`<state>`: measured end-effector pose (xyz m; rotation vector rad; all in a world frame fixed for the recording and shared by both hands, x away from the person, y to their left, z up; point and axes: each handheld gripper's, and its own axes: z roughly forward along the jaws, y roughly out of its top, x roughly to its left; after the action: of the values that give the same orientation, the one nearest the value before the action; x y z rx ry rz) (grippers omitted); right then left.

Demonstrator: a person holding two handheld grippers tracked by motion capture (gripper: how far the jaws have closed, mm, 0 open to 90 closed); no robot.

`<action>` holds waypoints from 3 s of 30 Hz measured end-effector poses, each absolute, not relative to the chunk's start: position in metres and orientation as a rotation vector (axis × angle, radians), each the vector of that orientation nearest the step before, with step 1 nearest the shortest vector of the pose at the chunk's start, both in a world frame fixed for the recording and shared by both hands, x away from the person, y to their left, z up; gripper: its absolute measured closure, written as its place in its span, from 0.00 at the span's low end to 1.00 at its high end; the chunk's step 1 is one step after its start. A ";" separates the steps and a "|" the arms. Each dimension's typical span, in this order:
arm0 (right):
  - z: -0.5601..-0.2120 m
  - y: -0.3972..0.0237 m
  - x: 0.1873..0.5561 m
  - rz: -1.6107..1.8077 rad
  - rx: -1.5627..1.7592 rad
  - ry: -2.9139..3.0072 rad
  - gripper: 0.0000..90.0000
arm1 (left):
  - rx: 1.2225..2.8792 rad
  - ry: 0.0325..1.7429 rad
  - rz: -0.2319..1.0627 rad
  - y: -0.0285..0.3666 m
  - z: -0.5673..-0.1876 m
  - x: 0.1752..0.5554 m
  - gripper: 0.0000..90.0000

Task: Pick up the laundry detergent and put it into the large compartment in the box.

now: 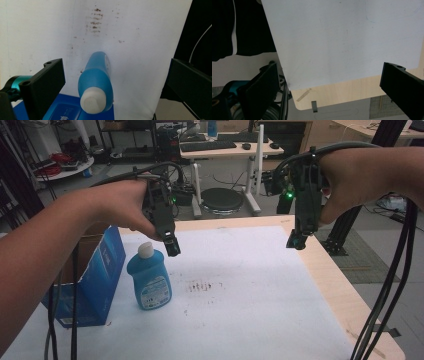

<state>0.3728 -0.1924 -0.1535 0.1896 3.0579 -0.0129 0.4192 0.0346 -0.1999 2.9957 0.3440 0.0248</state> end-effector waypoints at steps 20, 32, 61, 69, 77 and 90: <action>-0.160 -0.175 0.377 -0.038 0.161 3.064 0.02 | 2.947 0.549 0.021 0.089 -0.197 0.422 0.02; -0.158 -0.175 0.377 -0.047 0.169 3.067 0.02 | 2.937 0.601 -0.011 0.106 -0.219 0.426 0.02; -0.155 -0.175 0.378 -0.043 0.178 3.061 0.02 | 2.983 0.620 -0.033 0.096 -0.264 0.438 0.02; -0.156 -0.174 0.379 -0.044 0.171 3.064 0.02 | 2.999 0.629 -0.024 0.095 -0.276 0.441 0.02; -0.156 -0.173 0.379 -0.049 0.176 3.066 0.02 | 2.993 0.642 -0.017 0.095 -0.286 0.444 0.02; -0.157 -0.174 0.380 -0.049 0.178 3.067 0.02 | 2.978 0.646 -0.005 0.097 -0.295 0.448 0.02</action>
<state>0.3798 -0.1736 -0.1570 0.1783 3.0670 -0.0495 0.4482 0.0966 -0.2947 2.9777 0.6465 -0.0050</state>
